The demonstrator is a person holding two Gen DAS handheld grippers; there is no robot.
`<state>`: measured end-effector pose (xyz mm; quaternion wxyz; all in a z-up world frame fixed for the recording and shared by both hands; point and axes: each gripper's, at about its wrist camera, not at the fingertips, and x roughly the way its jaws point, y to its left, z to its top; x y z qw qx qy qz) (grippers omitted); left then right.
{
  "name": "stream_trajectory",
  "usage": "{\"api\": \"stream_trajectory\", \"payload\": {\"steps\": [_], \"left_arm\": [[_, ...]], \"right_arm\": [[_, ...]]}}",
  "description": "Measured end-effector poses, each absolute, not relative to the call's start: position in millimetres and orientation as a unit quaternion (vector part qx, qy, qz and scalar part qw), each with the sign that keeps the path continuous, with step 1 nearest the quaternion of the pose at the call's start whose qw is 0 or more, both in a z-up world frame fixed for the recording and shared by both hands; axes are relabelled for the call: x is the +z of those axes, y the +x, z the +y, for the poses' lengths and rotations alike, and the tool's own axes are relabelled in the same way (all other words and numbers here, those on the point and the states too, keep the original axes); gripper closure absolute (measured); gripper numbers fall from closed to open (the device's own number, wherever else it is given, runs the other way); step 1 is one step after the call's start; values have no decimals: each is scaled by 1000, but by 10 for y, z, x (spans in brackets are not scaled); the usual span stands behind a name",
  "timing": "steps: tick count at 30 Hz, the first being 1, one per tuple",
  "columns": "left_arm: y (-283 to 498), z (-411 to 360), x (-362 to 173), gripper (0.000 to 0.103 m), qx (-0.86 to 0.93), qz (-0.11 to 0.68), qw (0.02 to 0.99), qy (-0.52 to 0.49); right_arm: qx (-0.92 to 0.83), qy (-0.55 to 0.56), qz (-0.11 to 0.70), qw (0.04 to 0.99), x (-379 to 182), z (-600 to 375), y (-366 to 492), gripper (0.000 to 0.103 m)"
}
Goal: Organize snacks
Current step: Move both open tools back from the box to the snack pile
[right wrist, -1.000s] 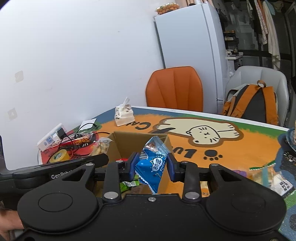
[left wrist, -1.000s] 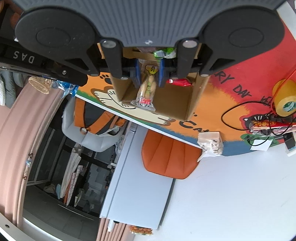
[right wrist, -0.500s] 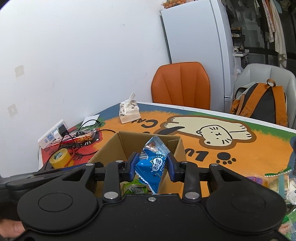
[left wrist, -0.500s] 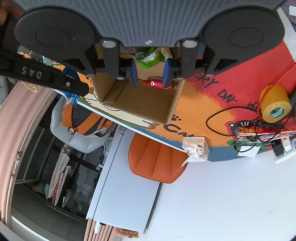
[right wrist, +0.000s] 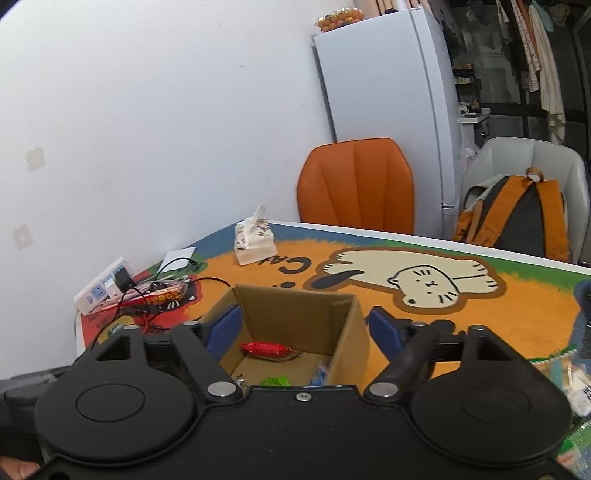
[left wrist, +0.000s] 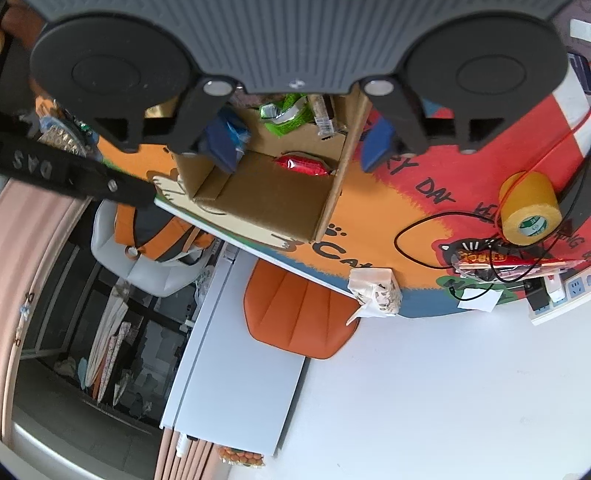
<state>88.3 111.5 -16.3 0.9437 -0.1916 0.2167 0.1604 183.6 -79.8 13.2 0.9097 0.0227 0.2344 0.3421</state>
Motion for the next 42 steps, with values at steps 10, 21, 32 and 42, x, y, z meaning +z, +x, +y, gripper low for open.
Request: {"api": "stream_trajectory", "payload": {"steps": [10,21,32,42], "left_arm": [[861,956,-132,14,160,212,946,-188],[808,692,-64,13,136,201,954,-178],[844,307,-50,13,91,205,961,-160],[861,43,-84,13,69,206,965,-149]], "right_arm": [[310,30,228,922,159,-1183,1742,0],[282,48,226,931,98,-1659,1640,0],[248,67,225,940,56,-2122,1558,0],[241,76,227,941,-25,-2426,1492,1]]}}
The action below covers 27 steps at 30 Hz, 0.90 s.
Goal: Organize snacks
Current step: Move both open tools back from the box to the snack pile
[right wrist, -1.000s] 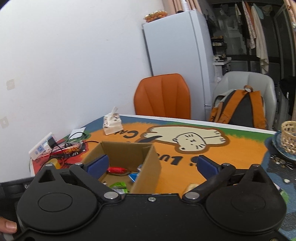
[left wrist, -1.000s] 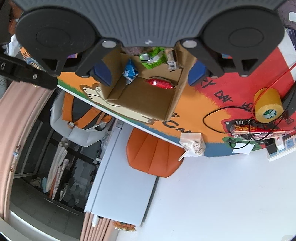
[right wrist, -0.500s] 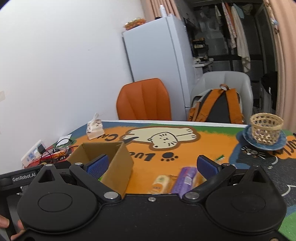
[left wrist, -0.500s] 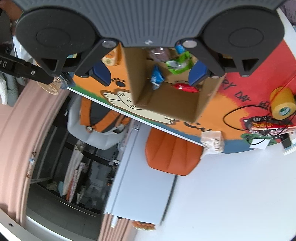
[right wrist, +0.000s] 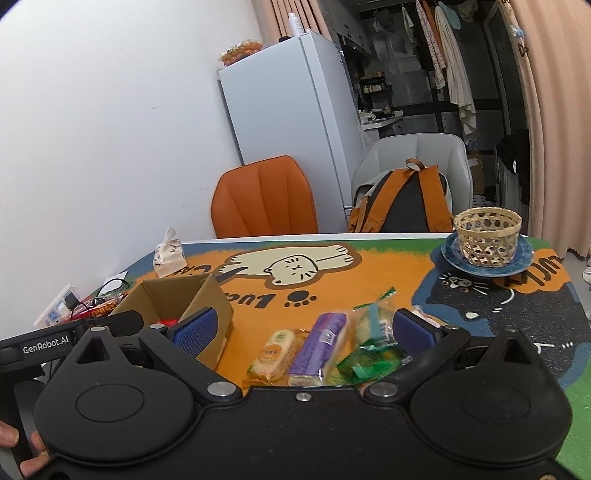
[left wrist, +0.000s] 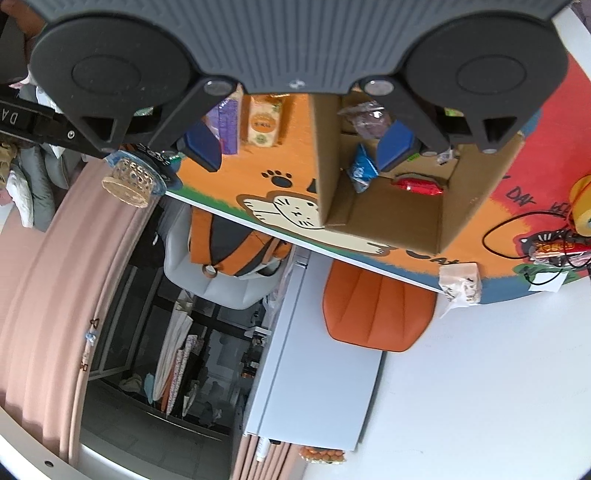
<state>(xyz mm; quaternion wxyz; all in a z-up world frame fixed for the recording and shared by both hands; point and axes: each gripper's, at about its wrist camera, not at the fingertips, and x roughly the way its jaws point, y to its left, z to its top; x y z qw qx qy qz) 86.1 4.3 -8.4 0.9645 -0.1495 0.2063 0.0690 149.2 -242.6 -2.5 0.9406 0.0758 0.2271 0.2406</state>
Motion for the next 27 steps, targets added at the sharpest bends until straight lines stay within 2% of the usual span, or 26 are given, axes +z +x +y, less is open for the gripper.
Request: {"api": "stream_trajectory", "payload": {"steps": [27], "left_arm": [[1172,-521,-322,14,19,243,963,-113]], "right_arm": [[210,87,284,931,-496,-2782,1667,9]]}}
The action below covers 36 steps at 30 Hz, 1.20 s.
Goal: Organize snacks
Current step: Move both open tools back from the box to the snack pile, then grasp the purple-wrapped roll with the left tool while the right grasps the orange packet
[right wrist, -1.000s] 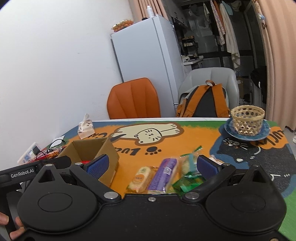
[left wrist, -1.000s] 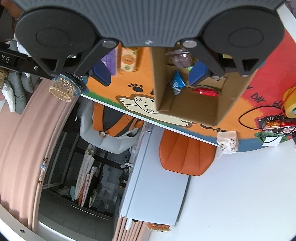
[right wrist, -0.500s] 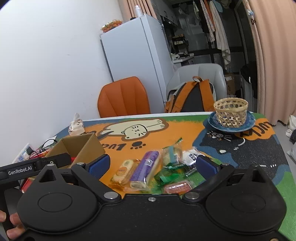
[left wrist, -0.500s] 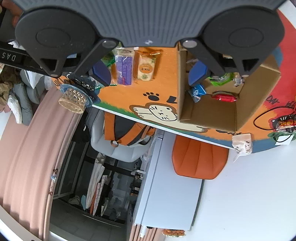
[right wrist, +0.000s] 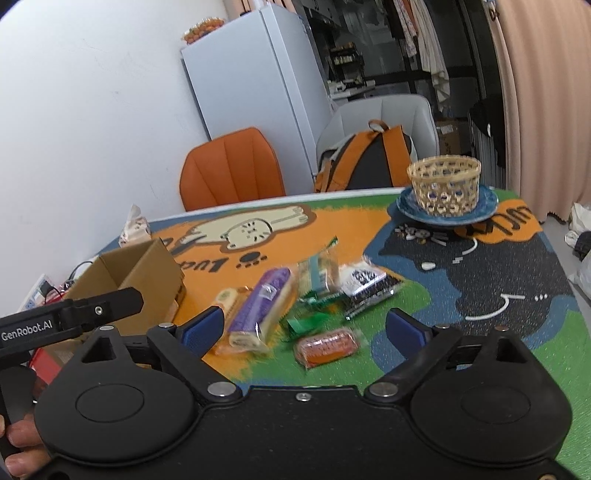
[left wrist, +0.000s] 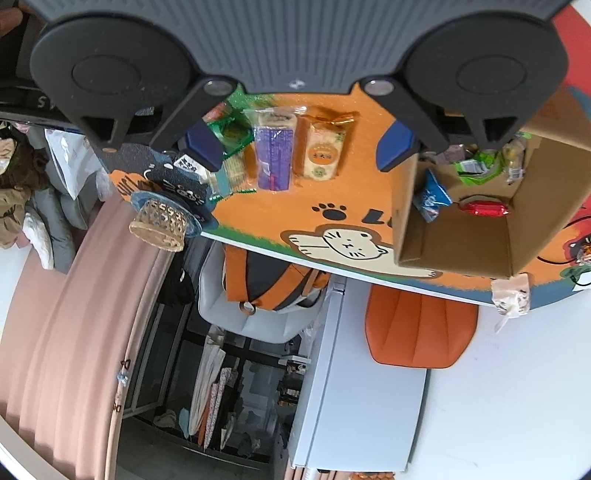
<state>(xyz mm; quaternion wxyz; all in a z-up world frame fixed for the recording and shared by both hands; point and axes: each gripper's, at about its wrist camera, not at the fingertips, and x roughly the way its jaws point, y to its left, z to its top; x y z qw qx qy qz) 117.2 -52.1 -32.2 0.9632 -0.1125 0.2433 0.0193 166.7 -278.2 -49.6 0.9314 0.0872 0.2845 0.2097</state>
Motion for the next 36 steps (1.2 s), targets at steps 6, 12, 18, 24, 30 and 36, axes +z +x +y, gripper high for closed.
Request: {"api": "stream_trajectory", "payload": {"steps": [6,12,18,24,30,36], "left_arm": [[1286,-602,-402,14,24,254,961,-107],[1420,-651,-490,13,17,269,956,-113],[1506,-732,-552,13,11,275,956,-102],[1583,-743,-586,13,14,273,956,-109],[1648,-767,-623,16,16,271,957,-106],[1729,-768,-679,23,18,274,956,-106]], "right_arm": [[211,71,299,928,-612,-2740,1765,9],[224,52,310,922,-709,-2695,1853,7],[224,45,321,919,-821,-2667,1956,0],[228,40,327,916,-882,-2644,2029,0],[234,12,325,916,-918,-2534,2065,5],[233,17,340,911,-1001,-2540,2166,35]]}}
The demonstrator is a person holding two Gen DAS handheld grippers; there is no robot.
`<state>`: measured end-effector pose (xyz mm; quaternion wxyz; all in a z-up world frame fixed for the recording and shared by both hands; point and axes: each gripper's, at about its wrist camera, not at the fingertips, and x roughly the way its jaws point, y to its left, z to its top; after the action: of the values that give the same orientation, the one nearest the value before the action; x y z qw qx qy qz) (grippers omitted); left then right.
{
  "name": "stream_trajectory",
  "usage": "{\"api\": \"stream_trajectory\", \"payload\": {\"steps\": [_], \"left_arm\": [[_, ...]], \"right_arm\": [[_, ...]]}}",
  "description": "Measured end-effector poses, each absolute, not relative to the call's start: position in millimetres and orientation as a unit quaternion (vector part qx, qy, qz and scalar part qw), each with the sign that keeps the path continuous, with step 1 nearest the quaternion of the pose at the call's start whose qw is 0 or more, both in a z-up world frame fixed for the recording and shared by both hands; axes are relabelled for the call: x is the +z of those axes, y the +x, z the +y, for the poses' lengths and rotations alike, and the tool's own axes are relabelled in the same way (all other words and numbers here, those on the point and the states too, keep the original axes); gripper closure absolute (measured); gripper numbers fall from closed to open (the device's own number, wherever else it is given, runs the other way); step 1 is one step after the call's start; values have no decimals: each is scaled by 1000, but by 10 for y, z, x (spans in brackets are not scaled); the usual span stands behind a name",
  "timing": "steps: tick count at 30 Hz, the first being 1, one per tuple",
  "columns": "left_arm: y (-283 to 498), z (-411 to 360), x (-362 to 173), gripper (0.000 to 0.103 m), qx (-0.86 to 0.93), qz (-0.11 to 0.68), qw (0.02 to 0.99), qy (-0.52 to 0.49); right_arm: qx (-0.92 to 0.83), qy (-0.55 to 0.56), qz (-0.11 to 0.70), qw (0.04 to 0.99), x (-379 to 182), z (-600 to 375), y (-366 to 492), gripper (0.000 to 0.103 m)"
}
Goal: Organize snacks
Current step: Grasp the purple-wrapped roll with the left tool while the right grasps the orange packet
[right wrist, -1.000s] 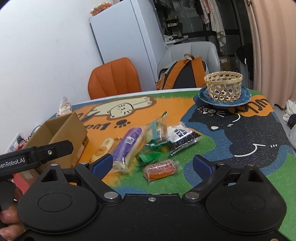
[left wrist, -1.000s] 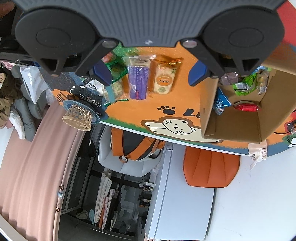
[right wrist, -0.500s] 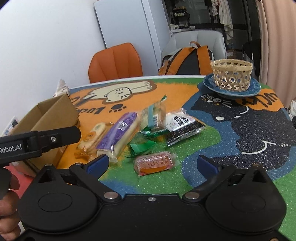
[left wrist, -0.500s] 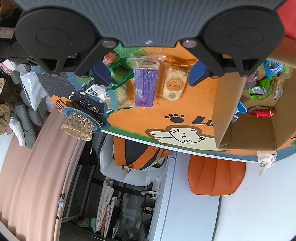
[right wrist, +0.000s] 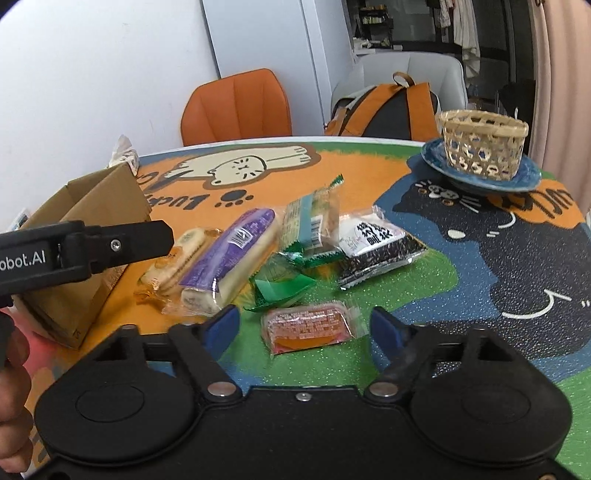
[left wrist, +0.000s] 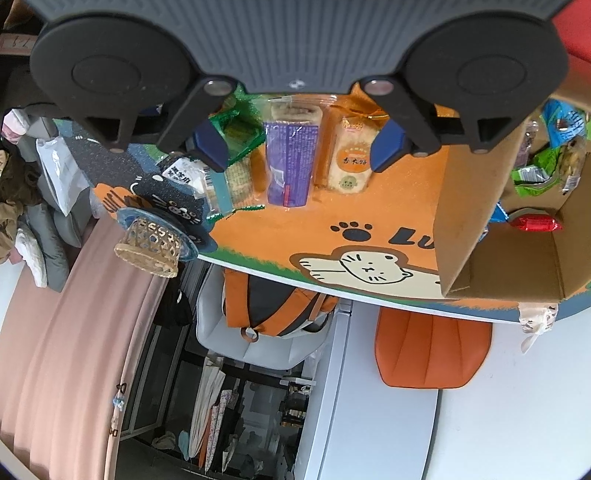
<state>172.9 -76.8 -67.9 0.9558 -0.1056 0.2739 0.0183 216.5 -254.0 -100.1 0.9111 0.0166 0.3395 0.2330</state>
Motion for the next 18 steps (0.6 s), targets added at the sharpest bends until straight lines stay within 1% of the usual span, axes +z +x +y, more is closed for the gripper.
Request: {"api": "stream_trajectory", "payload": {"steps": [1,7,13,18], "left_arm": [[1747,-768,-696,27,19,278,954,-107],[1859,-798,-826,35,11,294,950,-104],[1973,-844,-916,47,6,304,947,-105],[2039,-888,-957,48,8,305,947,-97]], "right_arm": [[231,17,341,911,-1015,-2547,2178,42],[243,24,336,909,-1023,-2615,2181,55],[226,25,337,914,-1011,-2726,2185,55],[212,27,336,917,-1011,-2811,2210,55]]}}
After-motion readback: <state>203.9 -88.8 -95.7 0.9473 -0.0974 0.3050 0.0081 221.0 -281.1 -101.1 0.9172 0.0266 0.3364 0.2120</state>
